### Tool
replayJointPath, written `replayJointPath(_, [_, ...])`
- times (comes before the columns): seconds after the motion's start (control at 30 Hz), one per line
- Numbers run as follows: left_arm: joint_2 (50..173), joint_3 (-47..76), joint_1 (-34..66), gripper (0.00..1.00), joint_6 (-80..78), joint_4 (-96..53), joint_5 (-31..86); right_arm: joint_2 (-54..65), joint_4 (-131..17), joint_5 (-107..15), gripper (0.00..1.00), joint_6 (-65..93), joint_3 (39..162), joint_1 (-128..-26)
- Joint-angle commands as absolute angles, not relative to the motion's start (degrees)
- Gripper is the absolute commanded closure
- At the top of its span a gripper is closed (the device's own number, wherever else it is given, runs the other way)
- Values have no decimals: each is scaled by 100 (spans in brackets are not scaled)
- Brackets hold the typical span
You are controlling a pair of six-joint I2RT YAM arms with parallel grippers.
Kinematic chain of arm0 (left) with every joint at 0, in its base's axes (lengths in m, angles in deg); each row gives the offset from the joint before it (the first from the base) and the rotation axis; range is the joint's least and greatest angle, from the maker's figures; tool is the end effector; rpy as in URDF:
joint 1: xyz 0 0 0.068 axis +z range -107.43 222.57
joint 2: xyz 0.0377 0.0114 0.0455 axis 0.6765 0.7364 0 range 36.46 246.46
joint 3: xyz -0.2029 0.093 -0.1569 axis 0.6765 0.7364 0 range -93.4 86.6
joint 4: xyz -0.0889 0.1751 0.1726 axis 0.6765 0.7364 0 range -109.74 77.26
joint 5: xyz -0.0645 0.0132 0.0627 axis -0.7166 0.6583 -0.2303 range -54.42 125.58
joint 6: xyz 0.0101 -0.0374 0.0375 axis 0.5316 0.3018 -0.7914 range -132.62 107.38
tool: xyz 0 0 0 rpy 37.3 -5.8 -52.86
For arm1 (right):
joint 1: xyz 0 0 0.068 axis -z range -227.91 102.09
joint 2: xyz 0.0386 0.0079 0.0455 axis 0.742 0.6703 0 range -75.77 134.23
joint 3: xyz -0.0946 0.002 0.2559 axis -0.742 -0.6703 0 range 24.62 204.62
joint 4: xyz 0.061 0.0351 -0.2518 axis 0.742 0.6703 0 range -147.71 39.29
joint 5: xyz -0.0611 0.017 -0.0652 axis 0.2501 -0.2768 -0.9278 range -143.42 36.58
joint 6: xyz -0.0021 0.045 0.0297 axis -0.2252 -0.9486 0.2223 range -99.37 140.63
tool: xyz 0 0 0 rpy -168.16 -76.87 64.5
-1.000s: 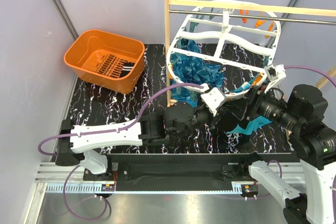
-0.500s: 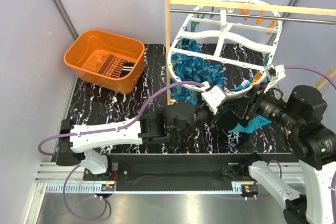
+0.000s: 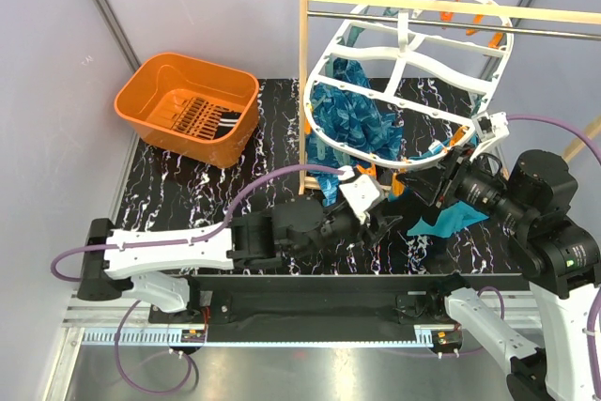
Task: Clip the socks to the hanger
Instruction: Open the clamp at the hanger.
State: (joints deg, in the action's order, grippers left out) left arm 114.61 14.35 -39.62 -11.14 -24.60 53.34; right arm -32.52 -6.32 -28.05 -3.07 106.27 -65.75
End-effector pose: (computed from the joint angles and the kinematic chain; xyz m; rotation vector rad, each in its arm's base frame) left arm 0.0547 -0.3191 0.4044 0.8711 1.4139 -0.8841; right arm 0.0771 0.0408 0.4697 -0.2351 1.8551 0.9067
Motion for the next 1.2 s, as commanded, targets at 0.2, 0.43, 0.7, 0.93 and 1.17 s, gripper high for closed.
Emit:
replayJointPath(0.2, [11230,1427,-3978,38,-1201,-3292,5220,-3252,-1078,-2995,100,-565,10618,-6557])
replayJointPath(0.43, [11740,811,-3969,43,-1200,-2906,5447,-3323,-1122,-2986,100,-714,10601,-6549])
replayJointPath(0.7, [12030,451,-3969,76,-1174,-2589,5649,-3384,-1131,-2995,100,-784,10548,-6557])
replayJointPath(0.93, [12109,301,-3961,99,-1095,-2501,5817,-3428,-1157,-2969,100,-846,10434,-6548])
replayJointPath(1.17, [12145,135,-3960,100,-1077,-2308,5677,-3402,-1166,-2776,87,-653,10390,-6548])
